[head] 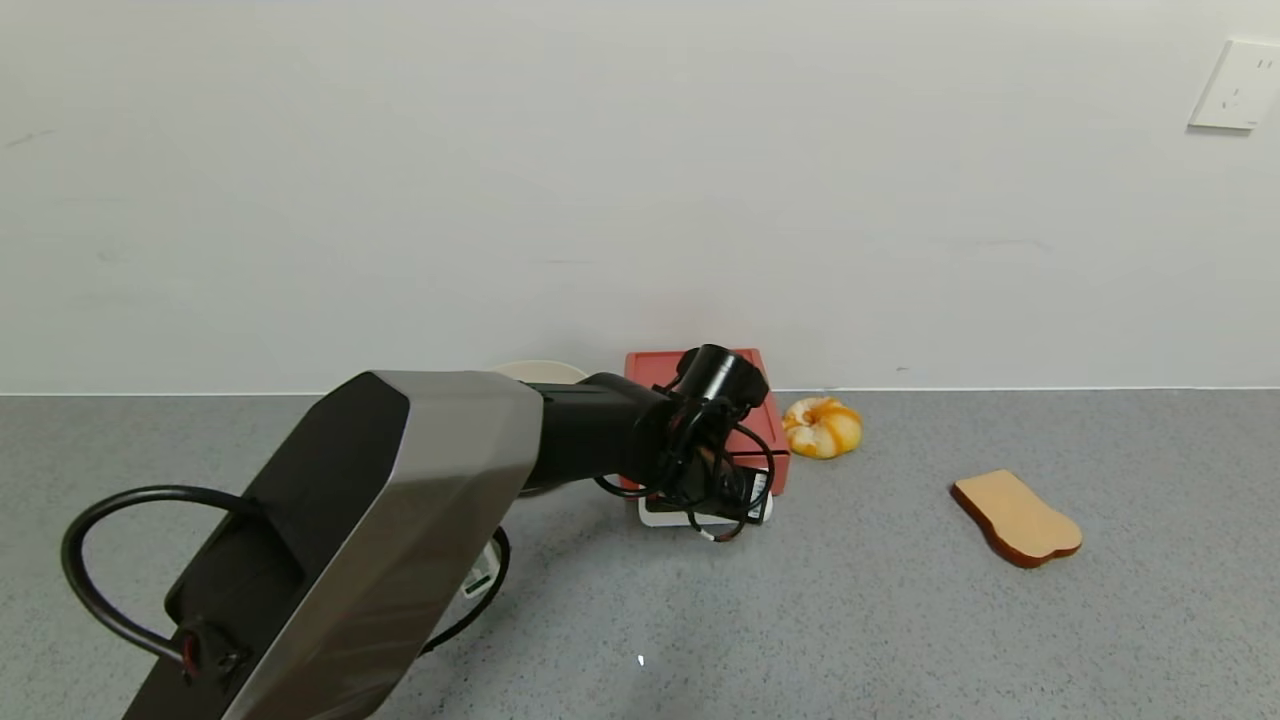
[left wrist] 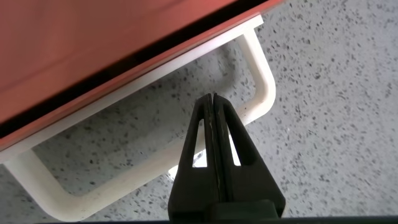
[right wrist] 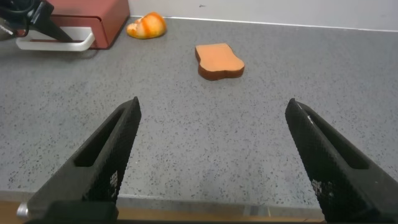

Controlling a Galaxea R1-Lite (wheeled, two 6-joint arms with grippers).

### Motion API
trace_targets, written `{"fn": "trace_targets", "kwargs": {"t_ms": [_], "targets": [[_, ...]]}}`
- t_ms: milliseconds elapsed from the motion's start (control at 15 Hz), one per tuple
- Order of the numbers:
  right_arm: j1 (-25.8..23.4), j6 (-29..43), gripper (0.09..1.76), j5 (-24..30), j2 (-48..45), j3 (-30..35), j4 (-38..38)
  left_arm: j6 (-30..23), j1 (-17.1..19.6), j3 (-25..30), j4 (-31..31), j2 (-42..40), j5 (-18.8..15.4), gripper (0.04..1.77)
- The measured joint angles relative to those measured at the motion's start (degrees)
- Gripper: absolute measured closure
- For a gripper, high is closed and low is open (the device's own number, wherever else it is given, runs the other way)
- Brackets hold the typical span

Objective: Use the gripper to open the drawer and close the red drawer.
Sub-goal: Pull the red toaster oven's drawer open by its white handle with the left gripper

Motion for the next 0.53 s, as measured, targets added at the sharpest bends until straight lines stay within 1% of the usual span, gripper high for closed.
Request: {"fn": "trace_targets", "kwargs": {"t_ms": [133,400,533], "targets": [[0.0,0.0,0.14,0.0,0.0,0.0,0.0,-2.0,-0.1,0.1,2.2,-0.5,-3.0,1.7],[0.0,0.0,0.14,0.0,0.0,0.0,0.0,-3.7,0.0,0.1,4.0,-1.0,-3.4,1.7],[0.0,0.0,0.14,0.0,0.0,0.0,0.0,-5.7,-0.2,0.1,5.2,-1.3,-3.3,1.7]]}}
